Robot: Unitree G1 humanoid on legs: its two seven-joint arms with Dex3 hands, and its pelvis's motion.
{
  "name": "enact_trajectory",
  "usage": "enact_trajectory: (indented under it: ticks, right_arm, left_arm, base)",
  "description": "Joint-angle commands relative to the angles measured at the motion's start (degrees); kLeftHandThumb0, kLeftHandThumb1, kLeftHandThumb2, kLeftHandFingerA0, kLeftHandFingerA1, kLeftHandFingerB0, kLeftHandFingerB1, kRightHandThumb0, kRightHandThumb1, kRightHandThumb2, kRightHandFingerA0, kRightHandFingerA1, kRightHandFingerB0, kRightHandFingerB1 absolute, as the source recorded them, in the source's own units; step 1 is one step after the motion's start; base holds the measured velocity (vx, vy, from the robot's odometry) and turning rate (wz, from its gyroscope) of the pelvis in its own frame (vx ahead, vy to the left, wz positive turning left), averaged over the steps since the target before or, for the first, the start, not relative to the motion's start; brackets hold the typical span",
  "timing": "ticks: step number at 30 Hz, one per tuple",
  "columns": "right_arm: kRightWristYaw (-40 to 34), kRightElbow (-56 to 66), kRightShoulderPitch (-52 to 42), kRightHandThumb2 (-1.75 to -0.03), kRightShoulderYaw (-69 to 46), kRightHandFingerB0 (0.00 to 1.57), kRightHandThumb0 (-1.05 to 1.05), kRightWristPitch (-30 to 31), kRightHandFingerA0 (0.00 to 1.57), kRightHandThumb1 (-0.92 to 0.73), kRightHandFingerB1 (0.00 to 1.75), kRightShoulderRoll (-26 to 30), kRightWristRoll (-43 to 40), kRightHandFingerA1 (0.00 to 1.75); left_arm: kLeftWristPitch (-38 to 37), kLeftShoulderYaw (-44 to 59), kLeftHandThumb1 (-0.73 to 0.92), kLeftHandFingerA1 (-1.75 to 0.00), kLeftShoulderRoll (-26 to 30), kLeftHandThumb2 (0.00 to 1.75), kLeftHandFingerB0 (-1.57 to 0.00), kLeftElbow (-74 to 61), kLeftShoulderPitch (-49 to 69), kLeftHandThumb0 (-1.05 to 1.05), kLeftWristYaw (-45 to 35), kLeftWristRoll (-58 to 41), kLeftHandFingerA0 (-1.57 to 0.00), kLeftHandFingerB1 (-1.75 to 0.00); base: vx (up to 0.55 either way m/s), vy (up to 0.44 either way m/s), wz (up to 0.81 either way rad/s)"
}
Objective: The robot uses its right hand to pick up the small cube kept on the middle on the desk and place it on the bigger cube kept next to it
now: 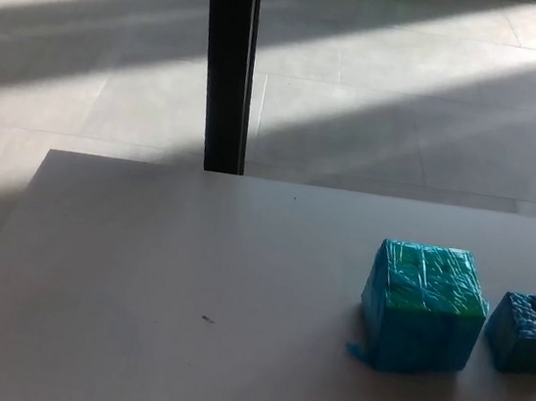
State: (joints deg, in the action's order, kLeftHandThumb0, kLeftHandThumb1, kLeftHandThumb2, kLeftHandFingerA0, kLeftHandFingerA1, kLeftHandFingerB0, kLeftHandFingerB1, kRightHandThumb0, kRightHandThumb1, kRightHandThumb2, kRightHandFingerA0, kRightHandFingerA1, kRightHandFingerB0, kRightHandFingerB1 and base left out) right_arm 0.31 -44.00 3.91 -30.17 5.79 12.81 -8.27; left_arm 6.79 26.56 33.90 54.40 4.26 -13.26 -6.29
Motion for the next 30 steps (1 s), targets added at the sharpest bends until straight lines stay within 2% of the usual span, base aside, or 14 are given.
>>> enact_trajectory:
  ticks: [1, 5, 7, 8, 9, 10, 12, 14, 15, 22, 24, 26, 27, 30]
  right_arm:
    - [-0.78, 1.24, 1.71, -0.69, -7.57, 0.10, -0.52, 4.74, 0.51, -0.90, 0.25, 1.01, -9.90, 0.79]
    - [-0.39, -0.59, 2.49, -0.67, -10.30, 0.07, -0.51, 4.85, 0.42, -0.91, 0.30, 1.18, -11.09, 0.81]
    - [-0.49, -0.66, 2.32, -0.66, -10.52, 0.11, -0.52, 4.49, 0.44, -0.90, 0.32, 1.18, -11.01, 0.81]
    - [-0.56, -0.64, 2.21, -0.68, -10.84, 0.10, -0.52, 4.15, 0.41, -0.90, 0.28, 1.11, -11.23, 0.80]
    - [-0.55, -0.73, 2.25, -0.93, -11.16, 0.06, -0.58, 4.43, 0.43, -0.76, 0.43, 1.18, -11.60, 0.78]
    - [-1.28, -0.62, 2.23, -0.96, -11.40, 0.05, -0.57, 4.99, 0.45, -0.75, 0.40, 1.24, -11.71, 0.77]
    - [-2.14, -1.05, 2.49, -1.17, -12.11, 0.00, -0.30, 5.98, 0.18, -0.70, 0.52, 1.70, -12.41, 0.62]
    - [-2.37, -1.75, 3.00, -1.17, -13.21, 0.00, -0.30, 6.62, 0.16, -0.71, 0.51, 1.81, -13.49, 0.60]
    - [-2.60, -2.03, 2.96, -0.66, -13.57, 0.10, -0.51, 6.84, 0.32, -0.87, 0.31, 1.90, -13.70, 0.80]
    - [-2.99, -6.45, 1.15, -1.18, -12.55, 0.00, -0.30, 7.11, 0.14, -0.72, 0.51, 4.07, -12.11, 0.63]
    - [-4.65, -8.03, 0.02, -1.16, -10.50, 0.00, -0.30, 7.46, 0.12, -0.70, 0.51, 4.91, -9.87, 0.62]
    - [-3.45, -9.14, -1.28, -0.99, -9.93, 0.00, -0.49, 7.46, 0.00, -0.63, 0.44, 5.18, -10.33, 0.60]
    - [-3.96, -9.13, -2.00, -1.15, -9.52, 0.00, -0.32, 7.63, 0.13, -0.69, 0.52, 4.92, -10.16, 0.63]
    - [-2.91, -7.30, -5.01, -0.88, -4.89, 0.13, -0.59, 9.81, 0.23, -0.75, 0.50, 5.33, -7.25, 0.74]
  left_arm:
    - [4.36, 5.06, 0.92, -0.49, 3.75, 0.75, -0.29, 0.84, -0.80, -0.94, -6.43, -6.81, -0.32, -0.38]
    - [4.28, 5.23, 0.77, -0.59, 3.77, 1.20, -0.19, 1.27, -1.14, -0.88, -6.74, -6.28, -0.33, -0.46]
    - [4.24, 5.15, 0.92, -0.49, 3.82, 0.72, -0.29, 1.33, -1.11, -0.95, -7.14, -6.26, -0.29, -0.37]
    - [4.41, 5.21, 0.79, -0.58, 3.83, 1.21, -0.19, 1.37, -1.15, -0.92, -7.32, -6.40, -0.28, -0.46]
    - [4.23, 5.27, 0.92, -0.49, 3.84, 0.74, -0.28, 1.59, -1.25, -0.92, -7.41, -6.50, -0.26, -0.38]
    - [4.36, 5.33, 0.73, -0.54, 3.86, 1.17, -0.25, 1.56, -1.32, -0.86, -7.32, -6.58, -0.20, -0.50]
    - [5.20, 5.33, 0.91, -0.48, 3.96, 0.75, -0.29, 1.08, -1.43, -0.92, -7.46, -6.83, -0.26, -0.38]
    - [4.90, 4.99, 0.73, -0.53, 4.10, 1.17, -0.26, 1.06, -1.59, -0.86, -7.44, -6.65, -0.17, -0.50]
    - [5.08, 4.88, 0.73, -0.53, 4.10, 1.17, -0.26, 0.85, -1.54, -0.85, -7.26, -6.64, -0.18, -0.50]
    - [5.87, 4.76, 0.92, -0.46, 3.87, 0.76, -0.33, 0.27, -1.67, -0.96, -6.50, -7.05, -0.28, -0.38]
    - [6.41, 4.66, 0.73, -0.53, 3.96, 1.16, -0.25, 0.03, -1.64, -0.85, -6.50, -7.10, -0.21, -0.49]
    - [6.07, 4.92, 0.92, -0.48, 3.87, 0.75, -0.35, 0.47, -1.90, -0.94, -6.23, -7.30, -0.27, -0.40]
    - [6.05, 4.75, 0.77, -0.53, 3.94, 1.21, -0.31, 0.48, -1.90, -0.92, -6.21, -7.12, -0.22, -0.51]
    - [6.69, 5.30, 0.77, -0.57, 3.82, 1.20, -0.27, 0.03, -1.85, -0.92, -6.17, -7.73, -0.30, -0.49]
  base:
    - [0.00, 0.000, 0.00]
    - [0.00, 0.000, 0.00]
    - [0.00, 0.000, 0.00]
    - [0.00, 0.000, 0.00]
    - [0.00, 0.000, 0.00]
    - [0.00, 0.000, 0.00]
    - [0.00, 0.000, 0.00]
    - [0.00, 0.000, 0.00]
    - [0.00, 0.000, 0.00]
    - [0.00, 0.000, 0.00]
    - [0.00, 0.000, 0.00]
    - [0.00, 0.000, 0.00]
    - [0.00, 0.000, 0.00]
    - [0.00, 0.000, 0.00]
